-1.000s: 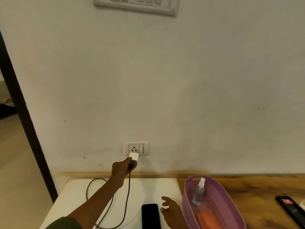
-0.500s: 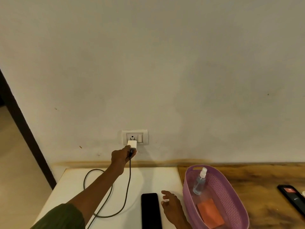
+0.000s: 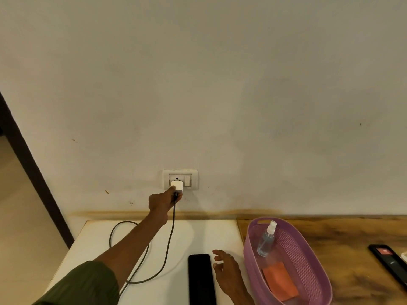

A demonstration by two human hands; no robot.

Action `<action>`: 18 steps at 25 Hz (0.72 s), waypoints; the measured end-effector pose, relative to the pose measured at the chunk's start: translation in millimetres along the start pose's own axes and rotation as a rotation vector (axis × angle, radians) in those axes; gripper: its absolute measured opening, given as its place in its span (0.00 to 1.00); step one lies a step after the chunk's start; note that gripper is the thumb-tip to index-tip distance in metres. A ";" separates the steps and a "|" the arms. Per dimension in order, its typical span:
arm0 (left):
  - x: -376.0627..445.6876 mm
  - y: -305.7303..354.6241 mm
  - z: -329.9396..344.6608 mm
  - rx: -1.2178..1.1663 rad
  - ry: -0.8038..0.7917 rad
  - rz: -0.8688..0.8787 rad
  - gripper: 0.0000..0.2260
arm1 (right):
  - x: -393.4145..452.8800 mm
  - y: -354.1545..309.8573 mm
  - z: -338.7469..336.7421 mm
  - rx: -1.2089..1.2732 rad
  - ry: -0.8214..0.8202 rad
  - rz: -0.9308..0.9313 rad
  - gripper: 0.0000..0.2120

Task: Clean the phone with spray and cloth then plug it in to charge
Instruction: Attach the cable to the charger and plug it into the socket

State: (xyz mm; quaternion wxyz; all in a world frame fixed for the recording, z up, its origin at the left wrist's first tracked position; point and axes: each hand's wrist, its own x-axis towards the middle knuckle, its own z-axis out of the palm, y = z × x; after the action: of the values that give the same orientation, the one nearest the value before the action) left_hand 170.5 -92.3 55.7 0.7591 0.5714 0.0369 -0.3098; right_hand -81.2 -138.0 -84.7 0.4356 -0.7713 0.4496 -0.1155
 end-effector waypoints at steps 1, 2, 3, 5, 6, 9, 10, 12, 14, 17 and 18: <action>1.0 -1.5 1.0 0.006 0.010 0.003 0.13 | 0.5 0.6 1.2 -0.001 0.004 0.000 0.20; 3.0 -3.3 1.7 0.013 0.030 0.010 0.12 | 1.1 1.4 2.6 -0.001 0.009 0.000 0.20; 5.1 -5.5 3.2 0.021 0.059 0.015 0.12 | 1.3 2.3 3.2 -0.003 0.013 0.000 0.20; 8.1 -7.9 7.1 0.019 0.111 0.022 0.15 | 1.1 3.6 4.8 -0.004 0.011 -0.002 0.19; 9.2 -8.0 8.6 0.015 0.128 0.026 0.16 | 0.7 4.8 5.0 -0.006 0.008 -0.003 0.19; 13.2 -4.1 11.5 0.027 0.122 0.025 0.17 | 2.7 7.0 2.0 -0.010 0.018 -0.007 0.20; 11.9 -0.9 9.9 0.020 0.096 0.021 0.18 | 2.5 7.3 2.4 -0.003 0.023 -0.009 0.20; 9.5 3.9 4.6 0.013 0.030 -0.011 0.19 | -1.9 5.7 1.0 -0.010 0.023 -0.004 0.20; 4.3 11.9 -0.8 0.043 -0.032 -0.039 0.19 | -9.7 1.2 1.0 -0.018 0.017 0.010 0.19; -14.4 16.5 -4.5 0.363 -0.070 0.097 0.16 | -22.4 -5.6 -1.2 -0.043 -0.006 0.023 0.19; -25.4 13.7 -9.6 0.541 -0.041 0.238 0.14 | -26.2 -8.8 -1.9 -0.067 -0.007 0.026 0.19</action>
State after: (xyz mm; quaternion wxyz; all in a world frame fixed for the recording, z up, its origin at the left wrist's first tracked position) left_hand 160.0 -70.7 74.4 0.6109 0.7468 -0.1295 -0.2287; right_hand -92.1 -116.3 -71.1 0.4125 -0.7801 0.4615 -0.0918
